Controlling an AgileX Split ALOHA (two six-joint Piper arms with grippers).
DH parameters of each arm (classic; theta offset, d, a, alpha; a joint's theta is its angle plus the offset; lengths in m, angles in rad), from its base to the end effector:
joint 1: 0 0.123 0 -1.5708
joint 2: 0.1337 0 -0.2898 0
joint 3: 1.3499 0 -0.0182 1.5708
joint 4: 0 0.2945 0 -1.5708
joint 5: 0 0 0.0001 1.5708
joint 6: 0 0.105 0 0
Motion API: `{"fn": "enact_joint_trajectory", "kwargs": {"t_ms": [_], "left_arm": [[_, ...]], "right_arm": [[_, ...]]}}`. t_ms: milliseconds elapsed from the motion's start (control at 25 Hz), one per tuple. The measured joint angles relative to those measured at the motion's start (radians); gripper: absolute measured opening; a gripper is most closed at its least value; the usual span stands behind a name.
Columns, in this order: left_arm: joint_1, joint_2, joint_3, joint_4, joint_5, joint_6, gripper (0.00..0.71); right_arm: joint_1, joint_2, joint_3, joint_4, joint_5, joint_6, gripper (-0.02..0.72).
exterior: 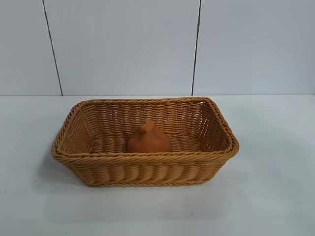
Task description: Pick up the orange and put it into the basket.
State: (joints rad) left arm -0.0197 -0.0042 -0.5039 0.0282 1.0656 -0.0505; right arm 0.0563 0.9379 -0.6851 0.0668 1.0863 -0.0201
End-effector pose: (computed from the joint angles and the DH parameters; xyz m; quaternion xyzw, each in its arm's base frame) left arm 0.0398 0.0018 0.2930 -0.0138 0.8522 -0.0043 0.5230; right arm 0.1870 0.0168 0.2473 -0.0270 0.9865 0.0345 0.1581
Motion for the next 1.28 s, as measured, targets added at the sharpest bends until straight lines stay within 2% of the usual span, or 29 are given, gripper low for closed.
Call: {"fn": "enact_joint_trajectory", "kwargs": {"t_ms": [120,240,800,1280], "left_arm": [[0.0,0.0,0.0,0.0,0.0,0.0,0.613],[0.0,0.0,0.0,0.0,0.0,0.0,0.613],[0.0,0.0,0.0,0.0,0.0,0.0,0.613],[0.0,0.0,0.0,0.0,0.0,0.0,0.613]], "right_arm": [[0.0,-0.162,0.11,-0.001,-0.051,0.0,0.641],[0.0,-0.312,0.185,-0.003,-0.051,0.0,0.641],[0.0,-0.908,0.189,-0.006,-0.066,-0.001,0.641],[0.0,-0.944,0.189,-0.036,-0.065,0.0,0.641]]}}
